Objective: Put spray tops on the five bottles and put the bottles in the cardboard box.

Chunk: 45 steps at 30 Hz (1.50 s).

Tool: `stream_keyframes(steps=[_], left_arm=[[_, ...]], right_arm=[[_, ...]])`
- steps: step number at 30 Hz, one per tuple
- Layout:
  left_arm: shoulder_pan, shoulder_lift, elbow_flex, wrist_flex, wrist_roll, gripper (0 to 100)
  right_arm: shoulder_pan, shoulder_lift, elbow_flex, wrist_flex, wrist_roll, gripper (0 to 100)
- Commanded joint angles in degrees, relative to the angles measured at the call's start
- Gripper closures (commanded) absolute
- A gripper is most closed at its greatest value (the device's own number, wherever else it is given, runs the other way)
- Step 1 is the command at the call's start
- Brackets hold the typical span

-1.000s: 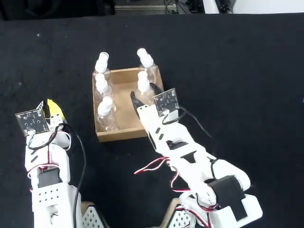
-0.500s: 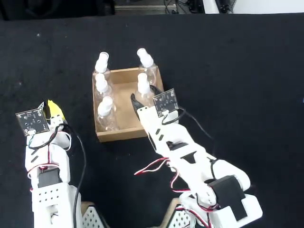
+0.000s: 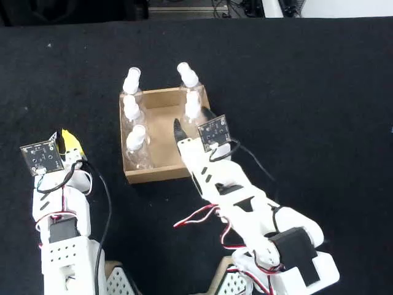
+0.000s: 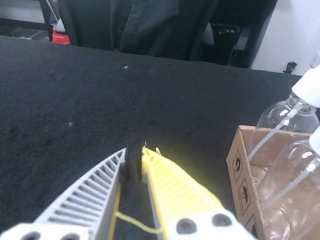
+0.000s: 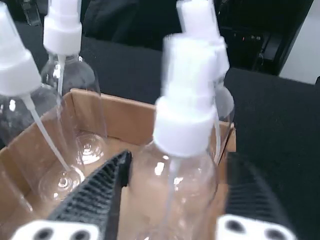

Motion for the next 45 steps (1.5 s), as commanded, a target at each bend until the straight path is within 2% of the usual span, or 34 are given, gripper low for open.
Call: stream_keyframes(steps=[1, 17, 31, 34, 39, 42, 45], left_arm=[[0.04, -0.62, 1.27, 0.26, 0.00, 96], [-0.04, -0.62, 1.27, 0.18, 0.00, 96], [0.04, -0.62, 1.27, 0.18, 0.00, 96], [0.04, -0.62, 1.27, 0.18, 0.00, 96], [0.04, -0.62, 1.27, 0.35, 0.00, 96], [0.04, -0.62, 1.27, 0.62, 0.00, 96], [-0.22, -0.62, 1.27, 1.05, 0.35, 96]], right_arm=[[-1.05, -0.31, -0.04, 0.00, 0.26, 66.5], [-1.05, -1.27, -0.04, -0.09, 0.00, 66.3], [-0.79, -23.08, 3.47, 1.41, -0.09, 66.5], [-1.05, -30.29, 0.75, 9.58, -0.09, 66.5], [0.44, -43.82, -6.73, 32.79, -1.67, 66.6], [5.71, -51.56, -8.92, 45.71, -3.87, 69.0], [14.86, -57.36, -8.75, 56.00, -5.89, 81.9]])
